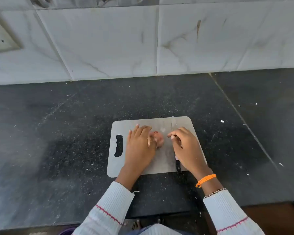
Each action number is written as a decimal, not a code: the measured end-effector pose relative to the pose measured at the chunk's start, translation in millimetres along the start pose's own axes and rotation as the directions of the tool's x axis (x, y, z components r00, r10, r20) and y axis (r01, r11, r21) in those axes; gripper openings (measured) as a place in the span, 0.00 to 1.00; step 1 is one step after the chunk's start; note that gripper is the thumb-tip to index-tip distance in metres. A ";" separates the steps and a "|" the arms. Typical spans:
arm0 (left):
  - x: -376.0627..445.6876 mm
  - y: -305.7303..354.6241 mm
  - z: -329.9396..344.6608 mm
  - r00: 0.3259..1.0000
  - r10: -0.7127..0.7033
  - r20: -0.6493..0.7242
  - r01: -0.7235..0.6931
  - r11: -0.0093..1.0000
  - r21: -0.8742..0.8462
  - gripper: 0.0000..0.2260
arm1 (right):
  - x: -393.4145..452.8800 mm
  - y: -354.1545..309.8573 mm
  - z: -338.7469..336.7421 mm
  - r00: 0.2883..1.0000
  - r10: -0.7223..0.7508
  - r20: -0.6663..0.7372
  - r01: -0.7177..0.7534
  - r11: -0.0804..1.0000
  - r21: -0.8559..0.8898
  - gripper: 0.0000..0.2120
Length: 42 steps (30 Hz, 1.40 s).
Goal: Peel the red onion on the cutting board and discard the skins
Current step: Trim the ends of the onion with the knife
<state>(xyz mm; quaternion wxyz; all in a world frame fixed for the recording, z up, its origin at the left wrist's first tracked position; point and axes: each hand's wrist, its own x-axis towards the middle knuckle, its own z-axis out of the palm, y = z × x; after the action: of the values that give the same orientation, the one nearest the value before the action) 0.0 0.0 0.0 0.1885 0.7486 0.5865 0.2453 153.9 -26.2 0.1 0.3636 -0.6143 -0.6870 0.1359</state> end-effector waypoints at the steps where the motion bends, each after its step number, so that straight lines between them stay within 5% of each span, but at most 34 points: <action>1: -0.1 -1.0 2.9 1.000 -0.012 0.000 0.012 1.000 -0.023 0.20 | -2.1 3.4 1.2 0.999 0.052 -0.009 -0.052 0.999 0.002 0.07; 5: -3.5 -0.1 12.4 0.992 -0.123 0.006 0.123 0.985 -0.120 0.25 | -13.2 10.0 5.7 0.966 0.259 0.000 -0.259 0.964 -0.057 0.02; 9: -5.3 1.1 22.7 0.979 -0.206 -0.003 0.199 0.948 -0.248 0.30 | -25.0 12.9 11.0 0.927 0.376 0.010 -0.370 0.917 -0.148 0.11; 18: 2.0 3.9 28.6 0.985 -0.173 -0.019 0.158 0.935 -0.319 0.25 | -16.5 7.1 7.0 0.895 0.444 0.056 -0.426 0.884 -0.193 0.17; 25: -0.9 -12.2 18.9 0.994 -0.094 -0.056 0.082 0.978 -0.190 0.30 | -23.9 -5.2 -1.8 0.825 0.550 0.128 -0.564 0.797 0.216 0.10; 30: -7.6 -21.0 17.1 0.994 -0.111 0.020 0.111 0.942 -0.315 0.30 | -37.0 -22.5 -6.9 0.892 0.419 0.171 -0.452 0.834 0.317 0.10; 34: -8.5 -24.4 11.9 0.986 -0.141 0.094 0.169 0.847 -0.503 0.28 | -42.5 -30.2 -8.8 0.946 0.289 0.145 -0.312 0.934 0.174 0.18; 42: -6.8 -20.3 11.2 0.987 -0.145 0.074 0.162 0.847 -0.506 0.26 | -47.6 -37.2 -10.5 0.977 0.184 0.107 -0.186 0.983 0.008 0.21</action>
<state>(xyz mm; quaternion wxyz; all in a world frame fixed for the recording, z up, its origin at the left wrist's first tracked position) -10.7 -1.7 -21.6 0.4086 0.6265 0.5552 0.3638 132.2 -81.5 15.2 0.3179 -0.6641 -0.6440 0.2076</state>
